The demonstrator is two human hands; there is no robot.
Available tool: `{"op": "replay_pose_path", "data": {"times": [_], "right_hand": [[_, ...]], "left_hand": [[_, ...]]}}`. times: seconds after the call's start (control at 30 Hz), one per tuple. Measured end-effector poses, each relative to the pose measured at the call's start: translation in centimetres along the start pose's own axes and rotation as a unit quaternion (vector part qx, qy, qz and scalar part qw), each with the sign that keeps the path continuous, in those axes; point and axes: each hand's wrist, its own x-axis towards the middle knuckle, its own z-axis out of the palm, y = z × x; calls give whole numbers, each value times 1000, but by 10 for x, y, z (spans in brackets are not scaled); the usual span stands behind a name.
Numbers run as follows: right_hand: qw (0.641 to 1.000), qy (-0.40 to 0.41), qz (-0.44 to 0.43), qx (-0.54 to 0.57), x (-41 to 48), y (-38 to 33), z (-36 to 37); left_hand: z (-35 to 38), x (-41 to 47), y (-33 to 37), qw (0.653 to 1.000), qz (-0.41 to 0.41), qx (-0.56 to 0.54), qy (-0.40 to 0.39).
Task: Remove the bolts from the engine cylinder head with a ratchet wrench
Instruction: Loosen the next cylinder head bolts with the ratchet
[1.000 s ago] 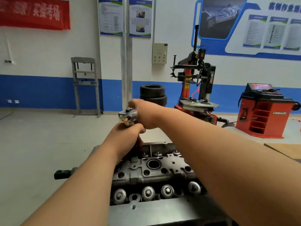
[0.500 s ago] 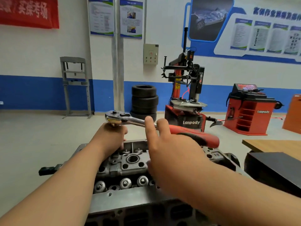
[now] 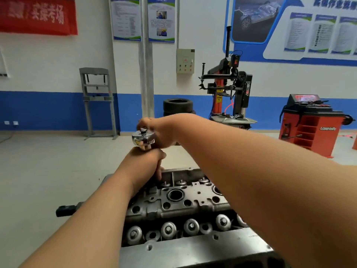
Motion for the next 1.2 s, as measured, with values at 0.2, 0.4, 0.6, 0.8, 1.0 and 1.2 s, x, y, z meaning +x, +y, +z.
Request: {"op": "replay_pose_path", "data": {"times": [0.2, 0.4, 0.6, 0.8, 1.0, 1.2], "right_hand": [[975, 52, 90, -194, -45, 8, 3], [904, 106, 131, -394, -165, -16, 24], [906, 166, 58, -385, -180, -32, 25], [971, 90, 66, -210, -64, 31, -2], [991, 47, -47, -120, 2, -1, 5], [953, 137, 136, -235, -58, 11, 7]], "left_hand": [[2, -8, 7, 1000, 0, 27, 16], [5, -22, 14, 998, 4, 29, 63], [7, -26, 16, 994, 26, 80, 66], [0, -11, 9, 1000, -13, 19, 0], [-1, -5, 6, 1000, 4, 31, -2], [2, -11, 5, 999, 22, 42, 11]]}}
